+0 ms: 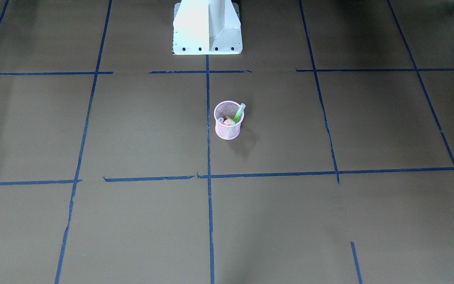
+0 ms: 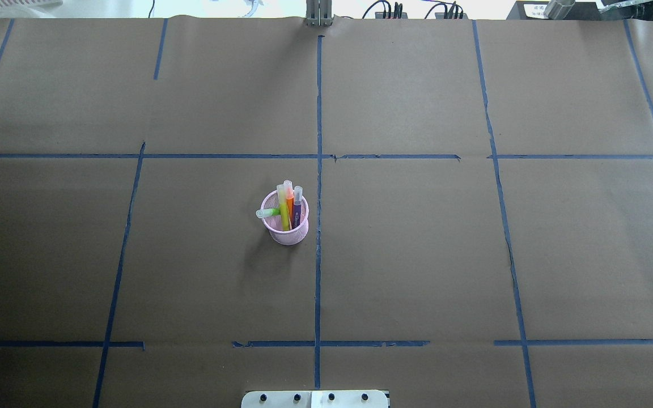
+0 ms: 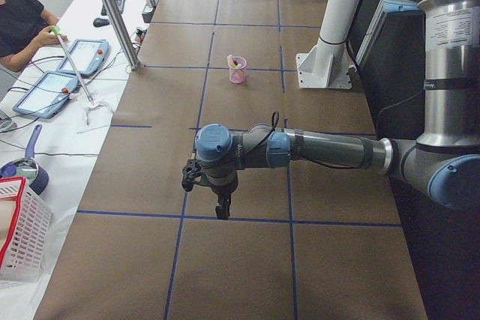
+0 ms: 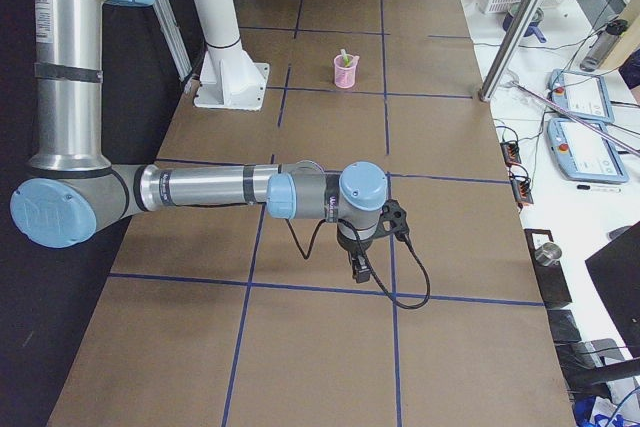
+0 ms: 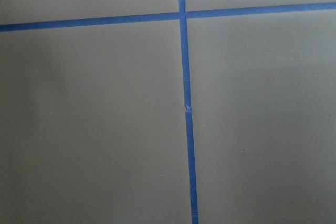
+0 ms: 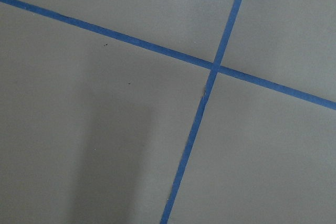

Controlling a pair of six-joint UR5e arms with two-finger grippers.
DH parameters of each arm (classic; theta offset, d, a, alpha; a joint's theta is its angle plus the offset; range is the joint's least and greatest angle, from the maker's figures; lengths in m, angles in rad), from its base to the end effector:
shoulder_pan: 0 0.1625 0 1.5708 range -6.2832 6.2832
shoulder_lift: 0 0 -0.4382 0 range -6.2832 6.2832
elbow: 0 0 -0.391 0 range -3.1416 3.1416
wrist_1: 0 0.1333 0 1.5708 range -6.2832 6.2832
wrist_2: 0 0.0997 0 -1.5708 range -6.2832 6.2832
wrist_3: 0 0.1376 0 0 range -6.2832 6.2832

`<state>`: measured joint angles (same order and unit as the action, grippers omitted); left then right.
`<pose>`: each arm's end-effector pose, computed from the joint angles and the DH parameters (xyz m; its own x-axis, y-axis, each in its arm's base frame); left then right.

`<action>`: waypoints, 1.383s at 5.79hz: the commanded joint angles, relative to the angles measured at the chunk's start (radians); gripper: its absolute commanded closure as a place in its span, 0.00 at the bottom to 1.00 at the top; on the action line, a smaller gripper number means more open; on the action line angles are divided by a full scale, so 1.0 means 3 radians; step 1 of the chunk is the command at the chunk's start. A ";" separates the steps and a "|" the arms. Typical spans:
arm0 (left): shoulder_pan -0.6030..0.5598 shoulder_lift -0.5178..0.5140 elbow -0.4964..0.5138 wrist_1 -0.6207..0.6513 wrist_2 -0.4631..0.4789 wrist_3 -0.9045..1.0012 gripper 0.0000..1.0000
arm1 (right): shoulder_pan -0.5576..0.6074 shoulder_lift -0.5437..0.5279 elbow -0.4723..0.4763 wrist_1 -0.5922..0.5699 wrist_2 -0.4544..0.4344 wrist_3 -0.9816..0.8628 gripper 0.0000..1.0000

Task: Collect pens into pen holder

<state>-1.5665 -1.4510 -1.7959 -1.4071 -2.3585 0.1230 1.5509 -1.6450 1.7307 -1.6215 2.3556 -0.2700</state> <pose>-0.0339 -0.4305 0.6592 0.6998 0.0844 -0.7093 -0.0908 0.9954 0.0289 0.0269 -0.4607 0.6598 0.6760 -0.3039 0.6713 0.2077 0.9526 0.2221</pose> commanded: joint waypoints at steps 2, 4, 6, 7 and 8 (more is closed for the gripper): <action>-0.0004 0.0025 -0.0037 0.0007 0.0007 0.0014 0.00 | 0.0000 -0.0003 0.0004 -0.0010 0.0002 -0.0005 0.00; -0.0004 0.0025 -0.0098 0.0027 0.0008 0.0025 0.00 | 0.0000 -0.0003 -0.0001 -0.0005 0.0002 0.0000 0.00; -0.0004 0.0025 -0.0103 0.0032 0.0008 0.0025 0.00 | 0.0000 -0.0003 0.0004 0.0000 0.0002 0.0000 0.00; -0.0004 0.0025 -0.0139 0.0027 0.0008 0.0025 0.00 | 0.0000 -0.0013 0.0009 -0.0020 0.0012 0.0000 0.00; -0.0009 0.0025 -0.0215 0.0027 0.0002 0.0025 0.00 | 0.0000 -0.0109 0.0085 0.0000 0.0027 -0.0015 0.00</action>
<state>-1.5684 -1.4435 -1.8422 -1.3986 -2.3566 0.1304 1.5509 -1.6571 1.7401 -1.6243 2.3599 -0.2712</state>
